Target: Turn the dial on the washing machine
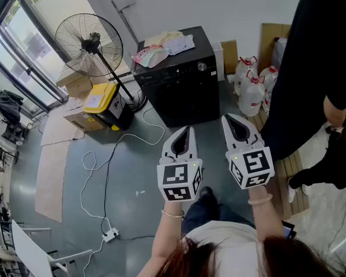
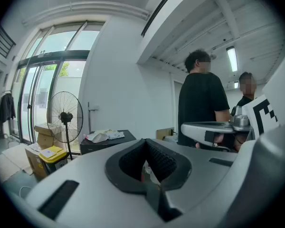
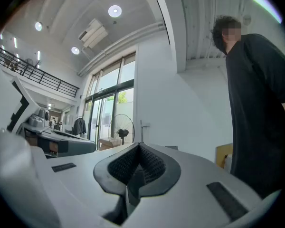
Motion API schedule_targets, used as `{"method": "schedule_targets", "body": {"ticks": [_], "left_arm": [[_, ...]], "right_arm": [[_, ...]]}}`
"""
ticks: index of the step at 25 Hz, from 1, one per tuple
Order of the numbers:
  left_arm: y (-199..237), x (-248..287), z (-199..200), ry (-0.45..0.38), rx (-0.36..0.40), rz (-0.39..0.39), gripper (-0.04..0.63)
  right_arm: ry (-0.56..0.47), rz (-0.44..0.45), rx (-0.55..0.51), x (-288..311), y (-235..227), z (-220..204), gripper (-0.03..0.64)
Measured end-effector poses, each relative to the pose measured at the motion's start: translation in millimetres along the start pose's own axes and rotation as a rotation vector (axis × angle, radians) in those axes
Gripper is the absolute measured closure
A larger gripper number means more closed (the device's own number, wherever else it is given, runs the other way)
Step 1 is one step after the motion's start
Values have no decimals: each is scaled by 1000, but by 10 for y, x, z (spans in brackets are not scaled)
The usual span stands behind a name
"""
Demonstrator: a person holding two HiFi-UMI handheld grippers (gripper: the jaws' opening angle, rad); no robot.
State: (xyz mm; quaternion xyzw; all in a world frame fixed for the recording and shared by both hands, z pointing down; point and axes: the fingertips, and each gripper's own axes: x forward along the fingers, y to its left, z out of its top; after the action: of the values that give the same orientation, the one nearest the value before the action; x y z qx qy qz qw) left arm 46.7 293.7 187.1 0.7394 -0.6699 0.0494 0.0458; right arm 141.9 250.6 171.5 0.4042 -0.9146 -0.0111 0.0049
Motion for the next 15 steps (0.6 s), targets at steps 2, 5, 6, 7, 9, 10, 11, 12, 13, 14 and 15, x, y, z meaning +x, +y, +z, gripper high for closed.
{"method": "schedule_targets", "body": {"ticks": [2, 5, 6, 7, 9, 10, 11, 12, 13, 14, 15], "left_arm": [[35, 14, -13, 3, -2, -3, 581], [105, 81, -36, 5, -3, -9, 580], [134, 115, -43, 6, -5, -11, 581], [165, 153, -48, 8, -7, -14, 580], [222, 252, -43, 11, -11, -23, 580], [250, 309, -38, 13, -12, -29, 580], [280, 369, -35, 15, -13, -35, 580], [315, 432, -37, 16, -13, -41, 580], [352, 498, -43, 16, -13, -47, 580], [390, 565, -53, 17, -11, -53, 581], [428, 634, -67, 19, -8, -59, 580]], "right_arm": [[-4, -5, 0, 32, 8, 5, 591], [-22, -17, -4, 110, -4, 8, 591], [-25, -19, -7, 146, -7, 5, 591], [-27, -19, -8, 187, -7, 2, 591], [-24, -10, 13, 284, -7, 6, 591], [-23, -4, 35, 339, -8, 11, 591], [-24, 0, 56, 399, -11, 13, 591], [-26, 3, 71, 467, -15, 7, 591], [-26, 3, 78, 541, -22, -7, 591], [-25, 1, 78, 618, -31, -26, 591], [-23, -3, 75, 697, -43, -46, 591]]}}
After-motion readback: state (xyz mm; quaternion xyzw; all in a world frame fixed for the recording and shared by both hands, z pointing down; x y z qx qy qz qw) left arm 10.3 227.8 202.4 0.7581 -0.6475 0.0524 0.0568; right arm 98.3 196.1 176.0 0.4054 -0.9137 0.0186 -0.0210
